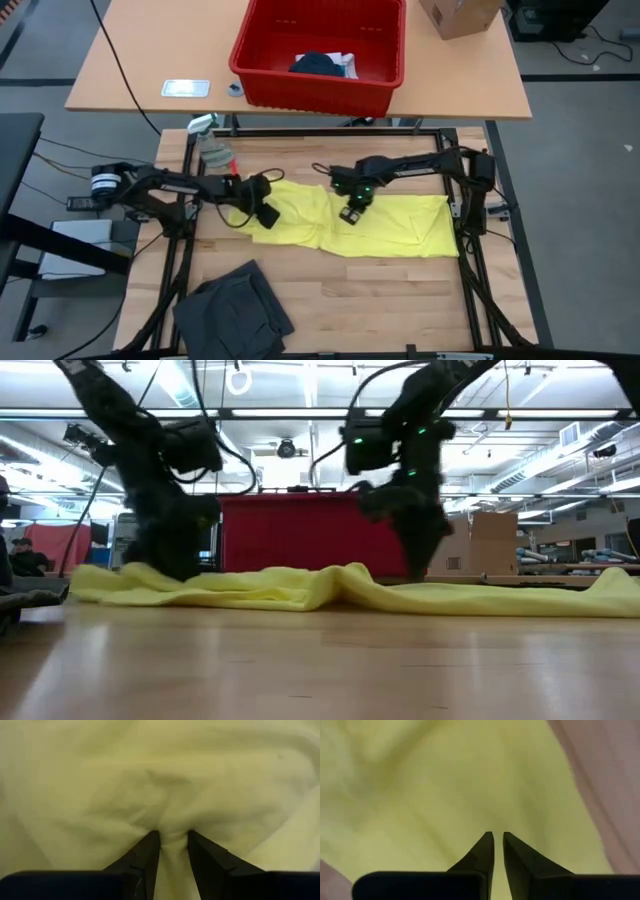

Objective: Fold Laundry from Bin
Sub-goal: Fold the yellow shirt

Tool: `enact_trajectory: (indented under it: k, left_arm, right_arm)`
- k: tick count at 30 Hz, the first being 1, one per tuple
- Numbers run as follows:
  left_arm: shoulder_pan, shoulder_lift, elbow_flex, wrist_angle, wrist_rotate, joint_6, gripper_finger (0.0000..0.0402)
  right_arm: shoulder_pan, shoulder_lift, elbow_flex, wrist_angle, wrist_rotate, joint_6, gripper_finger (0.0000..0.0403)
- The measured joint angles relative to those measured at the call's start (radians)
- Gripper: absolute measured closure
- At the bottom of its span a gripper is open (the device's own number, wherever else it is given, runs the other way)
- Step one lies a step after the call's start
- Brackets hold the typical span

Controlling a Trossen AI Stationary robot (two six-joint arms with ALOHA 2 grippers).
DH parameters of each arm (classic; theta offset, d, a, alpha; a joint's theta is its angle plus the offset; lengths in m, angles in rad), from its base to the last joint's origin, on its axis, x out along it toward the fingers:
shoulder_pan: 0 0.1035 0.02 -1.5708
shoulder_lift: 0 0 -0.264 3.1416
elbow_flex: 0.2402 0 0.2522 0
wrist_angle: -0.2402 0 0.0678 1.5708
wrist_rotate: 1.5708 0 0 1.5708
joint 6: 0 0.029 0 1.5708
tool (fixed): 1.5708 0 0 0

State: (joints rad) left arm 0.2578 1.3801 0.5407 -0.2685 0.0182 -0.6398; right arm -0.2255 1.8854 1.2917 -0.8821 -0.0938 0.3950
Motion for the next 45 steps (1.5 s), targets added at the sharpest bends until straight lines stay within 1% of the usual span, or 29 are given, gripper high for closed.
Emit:
enact_trajectory:
  k: [2,4,7,9,12,14,16,18,19,21,24,25,27,28,29,30,32,35,37,39,41,43,45]
  left_arm:
    - [0.036,0.035,0.02,0.005,-0.042,0.07,0.0287]
    - [0.077,0.074,0.046,0.02,-0.079,0.157,0.0287]
    - [0.144,0.124,0.091,0.033,-0.109,0.259,0.0287]
    - [0.193,0.151,0.122,0.027,-0.129,0.301,0.0287]
    - [0.267,0.173,0.164,0.012,-0.134,0.32,0.0287]
    - [0.302,0.174,0.199,-0.039,-0.126,0.32,0.0287]
    - [0.324,0.166,0.24,-0.094,-0.092,0.322,0.0287]
    - [0.324,0.153,0.287,-0.15,-0.065,0.345,0.0287]
    - [0.321,0.145,0.305,-0.184,-0.05,0.362,0.0287]
    - [0.302,0.134,0.338,-0.262,-0.046,0.402,0.0287]
    - [0.264,0.108,0.368,-0.298,-0.044,0.435,0.0287]
    - [0.249,0.096,0.371,-0.3,-0.033,0.44,0.0287]
    - [0.213,0.081,0.371,-0.309,0.016,0.432,0.0287]
    - [0.192,0.077,0.371,-0.302,0.045,0.42,0.0287]
    - [0.168,0.074,0.371,-0.295,0.067,0.406,0.0287]
    - [0.136,0.073,0.371,-0.291,0.083,0.398,0.0287]
    - [0.064,0.074,0.371,-0.264,0.09,0.382,0.0287]
    - [-0.056,0.082,0.367,-0.166,0.092,0.313,0.0287]
    - [-0.139,0.099,0.366,-0.045,0.076,0.232,0.0287]
    - [-0.214,0.126,0.367,0.085,0.021,0.137,0.0287]
    - [-0.284,0.176,0.37,0.271,-0.05,0.051,0.0287]
    - [-0.351,0.255,0.371,0.431,-0.141,-0.002,0.0287]
    - [-0.412,0.362,0.399,0.572,-0.241,-0.029,0.0287]
  right_arm:
    - [0.004,-0.055,-0.044,-0.042,0.034,0.035,0.0358]
    - [0.003,-0.125,-0.107,-0.043,0.05,0.079,0.0361]
    - [0.003,-0.232,-0.225,-0.038,0.04,0.17,0.0367]
    - [0.007,-0.293,-0.32,-0.012,0.021,0.237,0.0373]
    - [0.025,-0.359,-0.468,0.077,-0.03,0.359,0.0386]
    - [0.06,-0.381,-0.56,0.157,-0.089,0.454,0.0395]
    - [0.118,-0.393,-0.621,0.243,-0.147,0.567,0.0396]
    - [0.202,-0.393,-0.653,0.322,-0.197,0.704,0.0395]
    - [0.251,-0.391,-0.659,0.383,-0.22,0.779,0.0395]
    - [0.337,-0.383,-0.659,0.527,-0.223,0.946,0.0396]
    - [0.417,-0.334,-0.637,0.844,-0.209,1.206,0.0399]
    - [0.43,-0.313,-0.625,0.982,-0.208,1.248,0.0399]
    - [0.445,-0.271,-0.599,1.219,-0.21,1.239,0.0397]
    - [0.446,-0.263,-0.587,1.278,-0.211,1.223,0.0396]
    - [0.441,-0.26,-0.575,1.293,-0.213,1.202,0.0396]
    - [0.436,-0.263,-0.562,1.28,-0.215,1.175,0.0396]
    - [0.424,-0.288,-0.555,1.184,-0.214,1.095,0.0398]
    - [0.412,-0.33,-0.555,0.946,-0.212,0.931,0.04]
    - [0.416,-0.353,-0.556,0.757,-0.213,0.814,0.04]
    - [0.431,-0.367,-0.556,0.61,-0.215,0.718,0.04]
    - [0.459,-0.381,-0.556,0.49,-0.213,0.625,0.04]
    - [0.501,-0.385,-0.555,0.411,-0.194,0.553,0.04]
    - [0.558,-0.383,-0.556,0.326,-0.158,0.504,0.04]
